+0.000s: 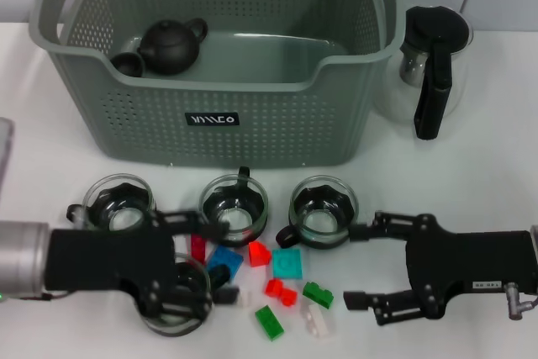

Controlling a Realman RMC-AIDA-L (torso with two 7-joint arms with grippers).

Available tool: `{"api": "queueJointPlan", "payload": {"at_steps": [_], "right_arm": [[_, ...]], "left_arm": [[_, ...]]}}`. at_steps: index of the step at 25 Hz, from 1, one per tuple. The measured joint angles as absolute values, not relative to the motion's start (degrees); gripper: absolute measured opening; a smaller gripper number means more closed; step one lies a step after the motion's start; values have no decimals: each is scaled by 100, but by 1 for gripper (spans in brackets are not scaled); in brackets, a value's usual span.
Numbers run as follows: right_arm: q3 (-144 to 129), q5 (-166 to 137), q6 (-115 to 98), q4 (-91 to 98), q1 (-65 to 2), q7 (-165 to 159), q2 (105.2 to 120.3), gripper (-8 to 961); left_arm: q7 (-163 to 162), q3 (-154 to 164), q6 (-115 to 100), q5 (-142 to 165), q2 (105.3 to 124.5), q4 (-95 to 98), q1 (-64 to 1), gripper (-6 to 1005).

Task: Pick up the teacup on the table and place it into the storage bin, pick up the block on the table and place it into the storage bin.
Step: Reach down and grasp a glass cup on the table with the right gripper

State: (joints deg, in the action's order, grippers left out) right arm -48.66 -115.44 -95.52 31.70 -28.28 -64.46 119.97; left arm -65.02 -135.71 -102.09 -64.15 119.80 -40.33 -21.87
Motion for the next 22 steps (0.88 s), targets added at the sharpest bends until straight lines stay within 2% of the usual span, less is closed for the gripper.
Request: {"api": "queueJointPlan", "payload": {"at_steps": [6, 15, 22], "right_arm": [[-5428, -12510, -10044, 4368, -3340, -8515, 11997, 924], [-6230, -13632, -10276, 5745, -4304, -10039, 12013, 925], [-7301, -13780, -9665, 5851, -4721, -10316, 12031, 861]], "left_arm": [[-6514, -14183, -10322, -6419, 11895, -3979, -2145, 859], [-6479, -14246, -10251, -6459, 11922, -3980, -2099, 859], [-6484, -14352, -10232, -6440, 11936, -3967, -2095, 859]]}}
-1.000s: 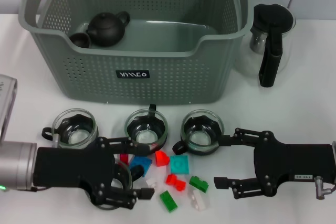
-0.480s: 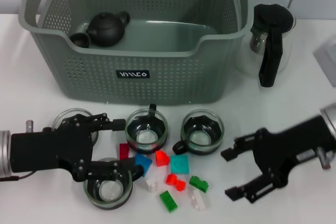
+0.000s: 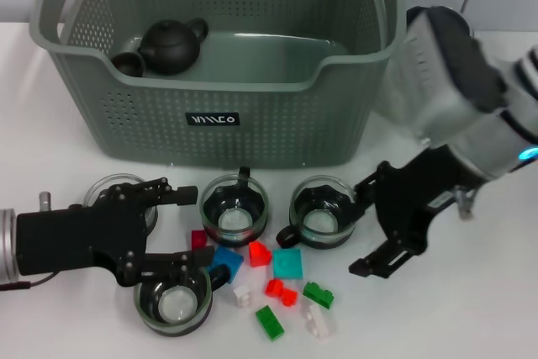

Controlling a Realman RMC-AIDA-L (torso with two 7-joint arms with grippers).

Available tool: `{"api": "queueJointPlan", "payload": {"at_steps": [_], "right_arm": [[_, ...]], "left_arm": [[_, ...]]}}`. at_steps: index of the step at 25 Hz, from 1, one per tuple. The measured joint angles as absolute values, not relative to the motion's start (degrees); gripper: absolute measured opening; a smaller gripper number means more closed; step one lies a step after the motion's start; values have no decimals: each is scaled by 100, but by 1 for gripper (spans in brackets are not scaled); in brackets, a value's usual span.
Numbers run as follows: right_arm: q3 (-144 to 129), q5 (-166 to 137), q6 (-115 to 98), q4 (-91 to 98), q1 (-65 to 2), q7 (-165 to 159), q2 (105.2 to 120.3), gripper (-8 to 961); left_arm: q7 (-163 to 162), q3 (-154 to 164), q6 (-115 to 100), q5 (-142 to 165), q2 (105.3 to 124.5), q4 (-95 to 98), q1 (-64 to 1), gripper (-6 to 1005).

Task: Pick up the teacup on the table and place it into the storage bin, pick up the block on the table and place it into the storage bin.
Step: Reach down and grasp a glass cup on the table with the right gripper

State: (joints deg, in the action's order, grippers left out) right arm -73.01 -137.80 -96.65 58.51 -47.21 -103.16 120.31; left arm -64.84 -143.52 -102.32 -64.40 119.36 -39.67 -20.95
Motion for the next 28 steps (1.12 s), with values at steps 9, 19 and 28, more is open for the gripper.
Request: {"api": "queueJointPlan", "payload": {"at_steps": [9, 19, 28], "right_arm": [[-8651, -13791, -8511, 5833, -4674, -10673, 12058, 803], [-9602, -13847, -7668, 5787, -4553, -11126, 12075, 790], [-9840, -13910, -7408, 5741, -4531, -11307, 12076, 768]], "left_arm": [[-6472, -14479, -10229, -6451, 11945, -3904, -2037, 859], [-6462, -14493, -10230, -6434, 11944, -3895, -2039, 859], [-6460, -14493, -10228, -6433, 11944, -3884, -2033, 859]]}}
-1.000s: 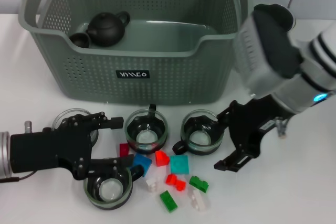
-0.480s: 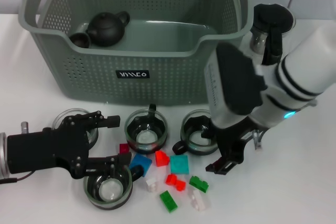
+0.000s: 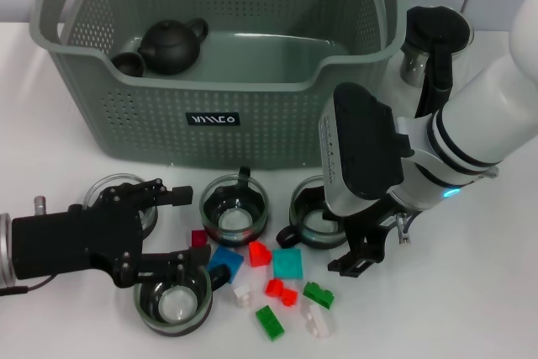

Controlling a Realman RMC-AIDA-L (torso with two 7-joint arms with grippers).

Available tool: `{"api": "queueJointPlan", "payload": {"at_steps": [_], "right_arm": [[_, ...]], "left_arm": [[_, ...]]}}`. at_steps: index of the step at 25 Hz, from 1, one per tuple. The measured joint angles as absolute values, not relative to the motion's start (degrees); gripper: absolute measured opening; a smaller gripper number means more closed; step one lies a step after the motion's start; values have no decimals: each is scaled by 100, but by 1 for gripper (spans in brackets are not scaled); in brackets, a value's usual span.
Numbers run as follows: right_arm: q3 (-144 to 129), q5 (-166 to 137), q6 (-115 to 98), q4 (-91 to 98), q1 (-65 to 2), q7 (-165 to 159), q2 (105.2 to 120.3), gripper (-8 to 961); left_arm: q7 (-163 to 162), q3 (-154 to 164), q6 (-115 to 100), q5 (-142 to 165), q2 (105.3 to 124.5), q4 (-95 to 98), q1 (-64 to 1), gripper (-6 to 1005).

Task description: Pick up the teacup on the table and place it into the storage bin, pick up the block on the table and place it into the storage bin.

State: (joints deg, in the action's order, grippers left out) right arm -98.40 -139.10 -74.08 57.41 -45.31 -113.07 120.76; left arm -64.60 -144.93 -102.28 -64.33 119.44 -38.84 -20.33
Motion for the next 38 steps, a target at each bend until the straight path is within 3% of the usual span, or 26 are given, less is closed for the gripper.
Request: {"api": "queueJointPlan", "payload": {"at_steps": [6, 9, 20, 25, 33, 38], "right_arm": [[-9871, -13894, -7502, 5781, -4527, -11337, 12072, 754], [-9878, -13905, -7518, 5773, -4525, -11341, 12067, 524], [-9835, -13897, -7671, 5926, -4517, -11409, 12059, 282], [-9780, -13889, -8051, 6307, -4464, -11567, 12042, 87], [-8330, -13363, -10380, 8321, -4388, -11943, 12019, 63], [-6884, -12502, -10997, 9305, -4718, -12411, 12012, 62]], "left_arm": [[-6460, -14493, -10224, -6433, 11958, -3884, -2030, 859], [-6459, -14493, -10222, -6441, 11961, -3884, -2030, 858], [-6455, -14493, -10221, -6444, 11962, -3843, -2030, 858], [-6451, -14494, -10215, -6443, 11962, -3839, -2030, 858], [-6437, -14634, -10211, -6457, 11939, -3829, -2030, 858], [-6433, -14660, -10161, -6474, 11933, -3829, -2034, 858]]}}
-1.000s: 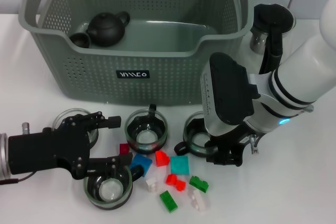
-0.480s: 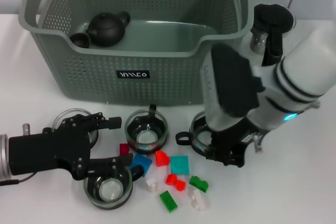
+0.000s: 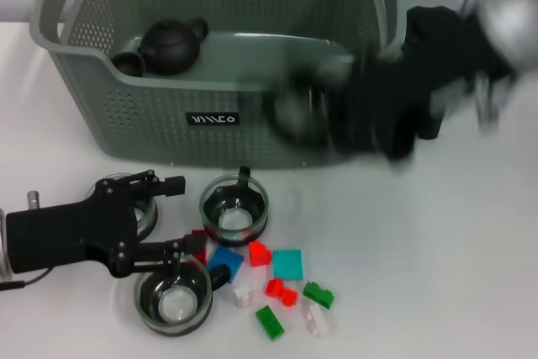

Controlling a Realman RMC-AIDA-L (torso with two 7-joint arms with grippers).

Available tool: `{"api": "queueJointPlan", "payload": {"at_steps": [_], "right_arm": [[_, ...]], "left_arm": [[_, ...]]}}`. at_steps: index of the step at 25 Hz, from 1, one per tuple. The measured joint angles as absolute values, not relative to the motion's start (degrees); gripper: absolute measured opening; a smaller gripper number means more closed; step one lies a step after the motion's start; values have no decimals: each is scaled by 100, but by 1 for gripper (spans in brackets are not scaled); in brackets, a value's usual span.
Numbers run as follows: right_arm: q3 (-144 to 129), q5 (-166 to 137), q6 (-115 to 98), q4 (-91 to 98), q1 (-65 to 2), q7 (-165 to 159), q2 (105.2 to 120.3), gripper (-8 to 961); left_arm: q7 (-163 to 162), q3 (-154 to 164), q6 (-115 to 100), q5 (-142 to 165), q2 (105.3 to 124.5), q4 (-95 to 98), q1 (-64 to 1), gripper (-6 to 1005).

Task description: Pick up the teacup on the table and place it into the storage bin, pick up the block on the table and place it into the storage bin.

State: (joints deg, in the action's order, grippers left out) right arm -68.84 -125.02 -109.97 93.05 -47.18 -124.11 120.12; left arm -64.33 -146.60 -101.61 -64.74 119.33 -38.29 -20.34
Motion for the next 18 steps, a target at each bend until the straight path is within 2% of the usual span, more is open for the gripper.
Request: {"api": "queueJointPlan", "payload": {"at_steps": [4, 9, 14, 18], "right_arm": [[-6144, -12752, -10083, 9259, -5067, -13145, 12007, 63], [-6123, -13804, -8289, 8175, -5560, -13745, 11991, 63], [-6167, -14514, -6723, 6041, -6340, -13770, 11973, 63], [-6171, -14788, -5813, 4091, -7090, -13651, 11850, 63]], "left_arm": [[-6433, -14661, -10150, -6480, 11952, -3830, -2038, 858], [-6433, -14661, -10150, -6486, 11980, -3817, -2039, 858], [-6433, -14661, -10141, -6489, 12017, -3814, -2044, 858], [-6433, -14660, -10135, -6496, 12036, -3814, -2038, 858]]}}
